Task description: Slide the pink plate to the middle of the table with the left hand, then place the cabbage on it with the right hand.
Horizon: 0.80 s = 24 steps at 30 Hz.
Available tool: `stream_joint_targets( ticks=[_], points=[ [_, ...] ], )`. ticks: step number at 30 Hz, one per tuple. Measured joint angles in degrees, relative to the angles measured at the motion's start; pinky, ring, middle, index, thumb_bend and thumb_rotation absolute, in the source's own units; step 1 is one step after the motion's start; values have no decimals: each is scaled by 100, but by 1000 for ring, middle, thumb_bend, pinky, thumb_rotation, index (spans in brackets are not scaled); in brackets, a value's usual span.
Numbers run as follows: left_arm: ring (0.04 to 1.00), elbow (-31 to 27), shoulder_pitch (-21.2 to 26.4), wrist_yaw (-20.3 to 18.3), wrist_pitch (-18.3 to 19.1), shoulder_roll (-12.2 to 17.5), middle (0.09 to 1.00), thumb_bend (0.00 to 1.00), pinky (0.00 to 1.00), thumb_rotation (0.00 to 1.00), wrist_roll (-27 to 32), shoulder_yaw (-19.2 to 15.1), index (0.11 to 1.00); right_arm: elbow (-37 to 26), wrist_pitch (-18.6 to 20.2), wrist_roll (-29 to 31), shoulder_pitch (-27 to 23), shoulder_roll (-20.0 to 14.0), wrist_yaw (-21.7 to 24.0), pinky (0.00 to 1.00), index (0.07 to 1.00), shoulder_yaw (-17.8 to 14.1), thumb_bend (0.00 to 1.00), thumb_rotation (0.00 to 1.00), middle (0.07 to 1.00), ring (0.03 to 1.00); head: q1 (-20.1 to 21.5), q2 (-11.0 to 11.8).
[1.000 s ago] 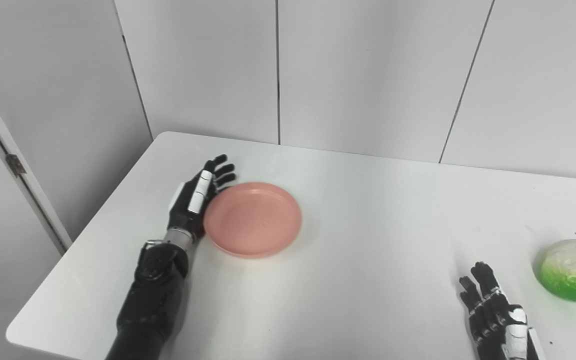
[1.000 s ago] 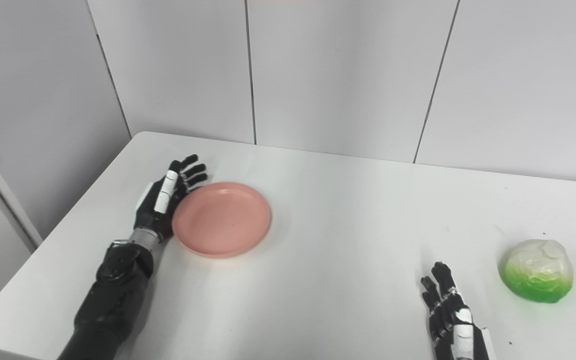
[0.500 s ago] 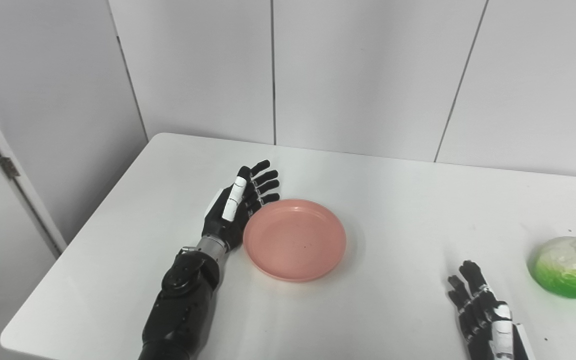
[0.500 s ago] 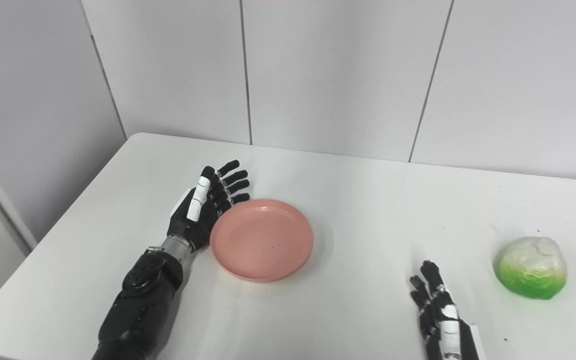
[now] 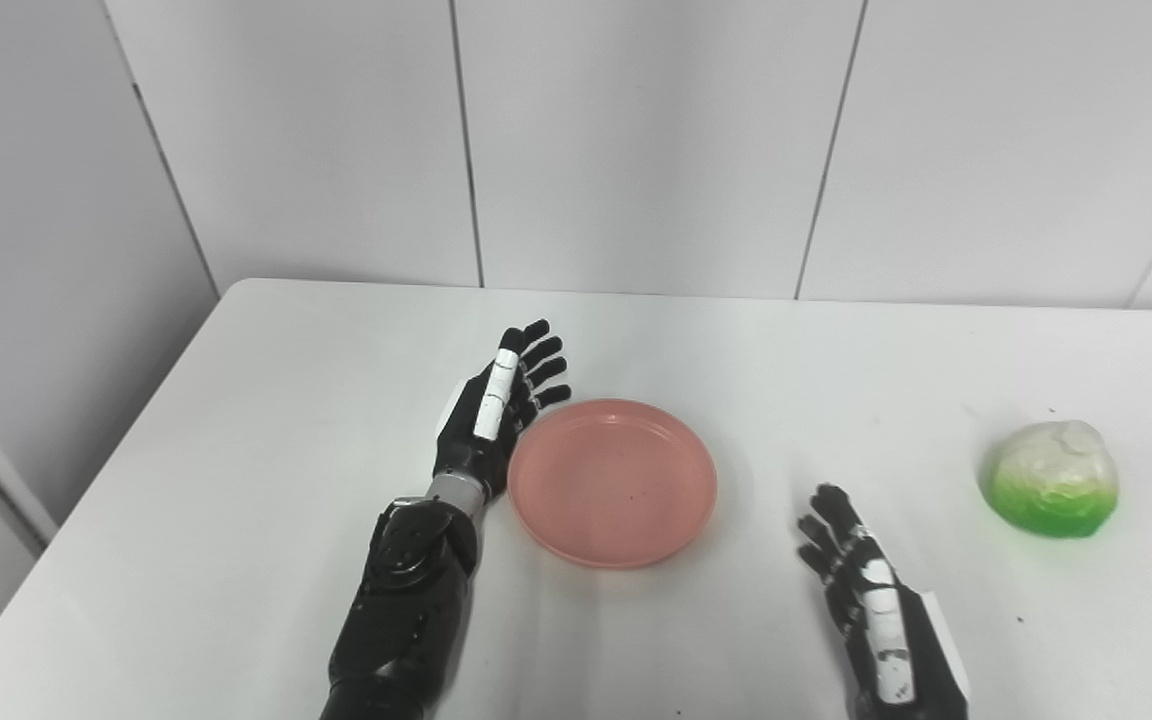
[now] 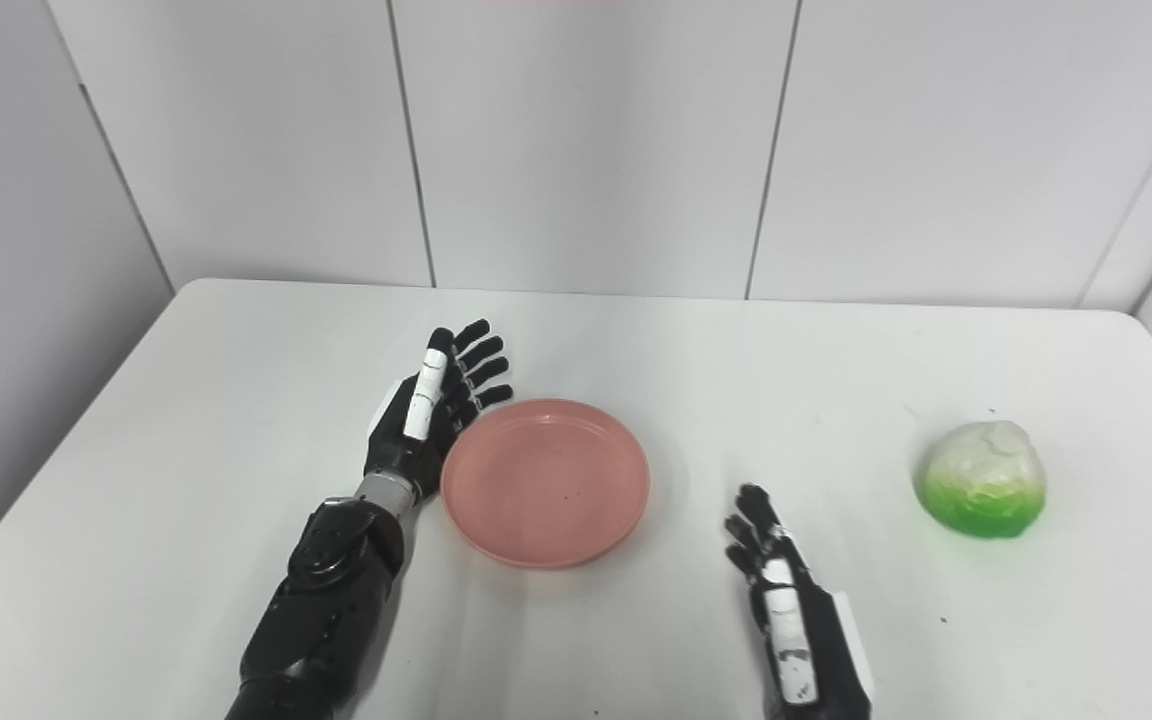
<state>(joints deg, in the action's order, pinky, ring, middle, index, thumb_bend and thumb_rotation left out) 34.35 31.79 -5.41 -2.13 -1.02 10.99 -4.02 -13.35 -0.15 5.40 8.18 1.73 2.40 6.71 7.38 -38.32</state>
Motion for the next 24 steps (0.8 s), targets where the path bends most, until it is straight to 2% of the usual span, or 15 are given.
stream_joint_targets(
  ticks=[3, 8, 12, 17, 19, 21, 23, 24],
  points=[
    [900, -144, -3, 209, 167, -66, 898, 849, 769, 901, -168, 41, 845, 0, 2, -86, -8, 23, -91, 933, 919, 102, 885, 974, 944, 924, 149, 9],
    [894, -310, -19, 254, 415, -111, 894, 864, 776, 863, -187, 55, 833, 9, 2, -260, -25, 40, -222, 916, 927, 229, 927, 950, 954, 926, 282, 44],
    [897, -330, -27, 232, 452, -87, 905, 884, 787, 874, -171, 40, 843, 19, 0, -497, -40, 51, -365, 863, 919, 270, 880, 936, 934, 901, 369, 88],
    [892, -397, -85, 164, 449, 17, 906, 876, 755, 891, -162, 26, 855, -157, 39, -807, -57, 53, -588, 864, 913, 216, 871, 935, 933, 899, 528, 193],
    [886, -437, -133, 107, 427, 57, 902, 884, 734, 887, -145, 3, 847, -529, 125, -952, -68, 49, -658, 845, 911, 156, 875, 930, 926, 886, 642, 237],
    [883, -440, -161, 60, 415, 108, 901, 902, 742, 875, -136, -35, 844, -837, 325, -1143, -103, 39, -689, 783, 910, 85, 940, 975, 902, 842, 746, 263],
    [887, -440, -173, 20, 413, 163, 905, 913, 762, 862, -122, -82, 847, -1220, 687, -1385, -194, -2, -672, 721, 945, -11, 966, 995, 911, 843, 931, 316],
    [886, -439, -177, 2, 411, 192, 905, 910, 762, 858, -102, -104, 847, -1418, 1002, -1556, -239, -48, -629, 709, 957, -49, 959, 988, 925, 860, 932, 316]
  ],
)
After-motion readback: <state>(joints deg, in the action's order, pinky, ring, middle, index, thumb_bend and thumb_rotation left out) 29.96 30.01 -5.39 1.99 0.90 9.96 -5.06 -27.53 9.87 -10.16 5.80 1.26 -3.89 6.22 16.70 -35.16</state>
